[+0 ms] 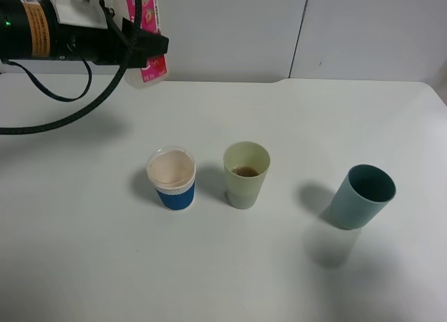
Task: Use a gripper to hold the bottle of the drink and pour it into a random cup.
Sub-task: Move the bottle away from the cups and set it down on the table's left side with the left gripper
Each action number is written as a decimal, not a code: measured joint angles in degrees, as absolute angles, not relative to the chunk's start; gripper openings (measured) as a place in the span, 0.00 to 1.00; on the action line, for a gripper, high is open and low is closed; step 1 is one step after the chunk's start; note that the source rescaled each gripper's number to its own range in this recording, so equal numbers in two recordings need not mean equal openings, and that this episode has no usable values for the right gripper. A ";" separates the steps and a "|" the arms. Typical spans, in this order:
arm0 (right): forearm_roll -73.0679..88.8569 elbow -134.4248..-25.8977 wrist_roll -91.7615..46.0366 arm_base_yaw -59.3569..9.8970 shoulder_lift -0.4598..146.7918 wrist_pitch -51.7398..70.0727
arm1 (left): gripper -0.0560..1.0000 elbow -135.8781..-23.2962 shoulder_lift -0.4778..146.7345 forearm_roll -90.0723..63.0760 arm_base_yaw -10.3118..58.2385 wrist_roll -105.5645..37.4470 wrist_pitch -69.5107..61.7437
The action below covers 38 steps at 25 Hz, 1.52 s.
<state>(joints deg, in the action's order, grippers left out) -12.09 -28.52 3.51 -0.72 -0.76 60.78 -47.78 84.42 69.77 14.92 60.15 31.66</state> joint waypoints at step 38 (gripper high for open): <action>-12.09 -28.52 3.51 -0.72 -0.76 60.78 | 0.05 -47.72 110.33 24.35 9.44 6.63 44.29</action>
<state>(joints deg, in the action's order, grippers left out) -12.09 -28.52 3.51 -0.72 -0.76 60.78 -47.72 110.33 24.35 9.44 6.63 44.29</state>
